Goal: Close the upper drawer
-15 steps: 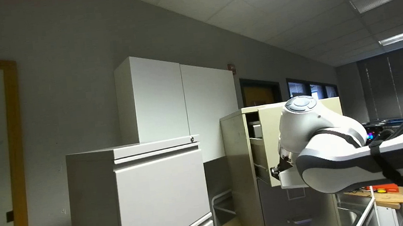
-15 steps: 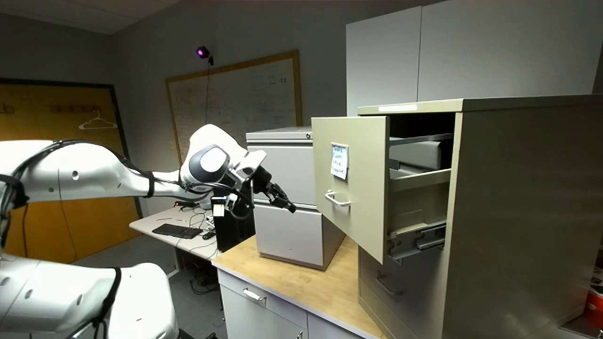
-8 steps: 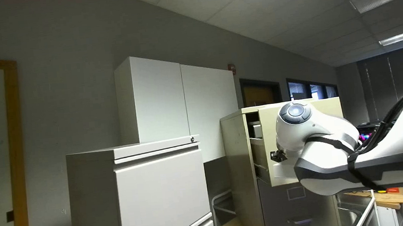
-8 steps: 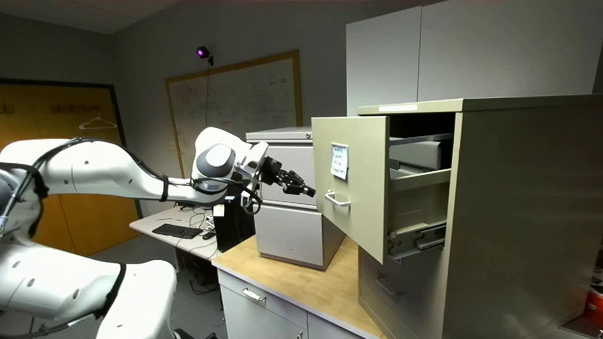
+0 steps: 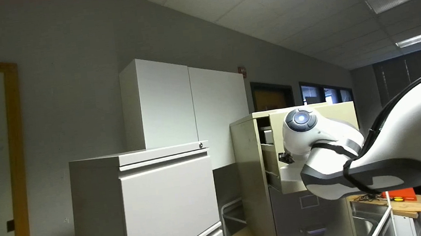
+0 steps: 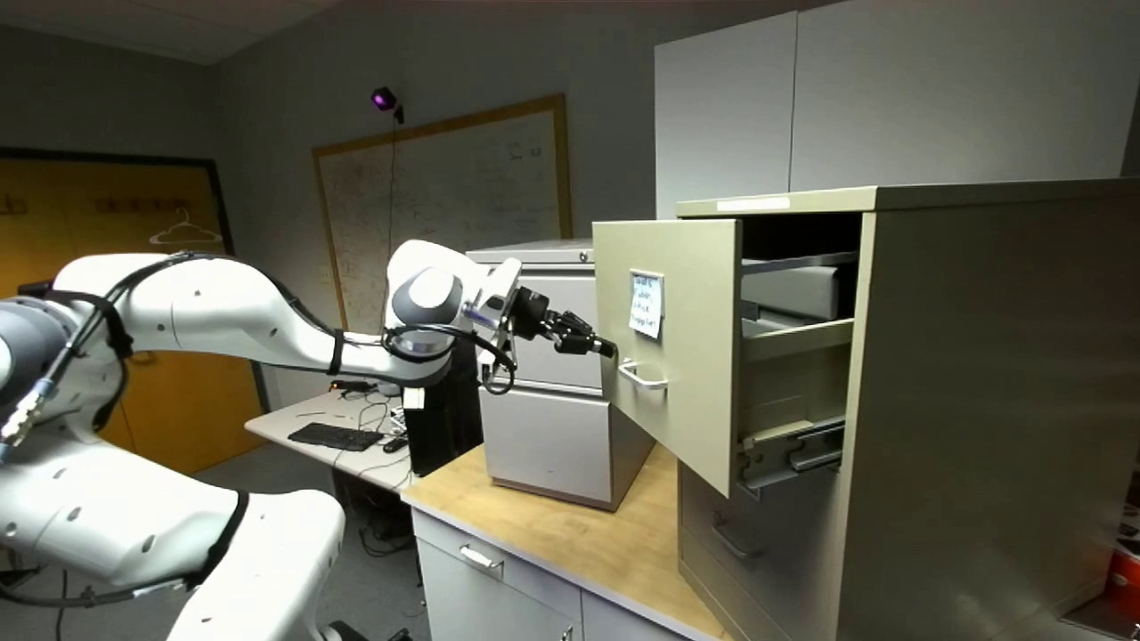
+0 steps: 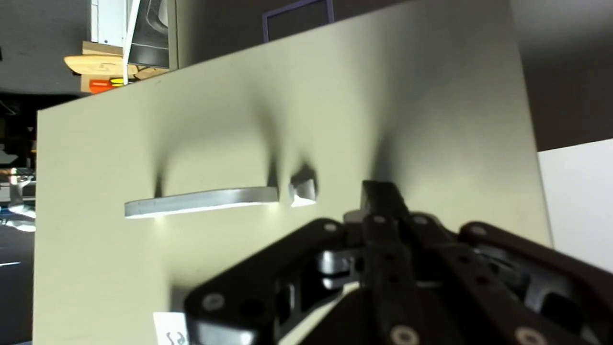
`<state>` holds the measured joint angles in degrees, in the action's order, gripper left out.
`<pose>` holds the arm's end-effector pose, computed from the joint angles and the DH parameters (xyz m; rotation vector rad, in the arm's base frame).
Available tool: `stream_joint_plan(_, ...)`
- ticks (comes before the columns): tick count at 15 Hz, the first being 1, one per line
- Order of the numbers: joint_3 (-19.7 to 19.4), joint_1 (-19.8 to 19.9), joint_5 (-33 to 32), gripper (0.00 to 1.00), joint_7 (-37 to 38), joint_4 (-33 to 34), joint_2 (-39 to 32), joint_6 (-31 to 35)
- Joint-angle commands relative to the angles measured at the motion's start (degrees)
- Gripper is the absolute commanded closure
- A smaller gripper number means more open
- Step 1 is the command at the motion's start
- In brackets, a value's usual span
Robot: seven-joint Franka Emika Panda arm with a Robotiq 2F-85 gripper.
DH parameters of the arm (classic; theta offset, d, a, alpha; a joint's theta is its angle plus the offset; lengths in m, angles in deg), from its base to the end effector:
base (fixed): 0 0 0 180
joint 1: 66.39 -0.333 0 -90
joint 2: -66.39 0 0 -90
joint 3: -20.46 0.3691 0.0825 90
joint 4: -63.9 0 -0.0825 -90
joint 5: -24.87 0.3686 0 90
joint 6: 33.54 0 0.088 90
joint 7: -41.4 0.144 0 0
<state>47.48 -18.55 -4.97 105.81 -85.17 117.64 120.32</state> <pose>0.3389 -0.0657 0.6102 1.9938 -1.2177 1.3293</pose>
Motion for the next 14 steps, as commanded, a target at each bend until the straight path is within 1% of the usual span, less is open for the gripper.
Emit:
stream_joint_plan(1,0.2,3.0,-0.4,1.0,-1.2,5.9,-7.9,3.3)
stream_joint_plan(5,-0.2,3.6,-0.6,1.0,-2.8,10.5,-14.5,3.2)
stream_joint_plan(10,-1.3,3.3,0.2,1.0,-5.8,18.0,-24.2,2.2)
stream_joint_plan(14,-4.3,-0.3,-1.0,1.0,-7.2,24.1,-30.9,-0.6)
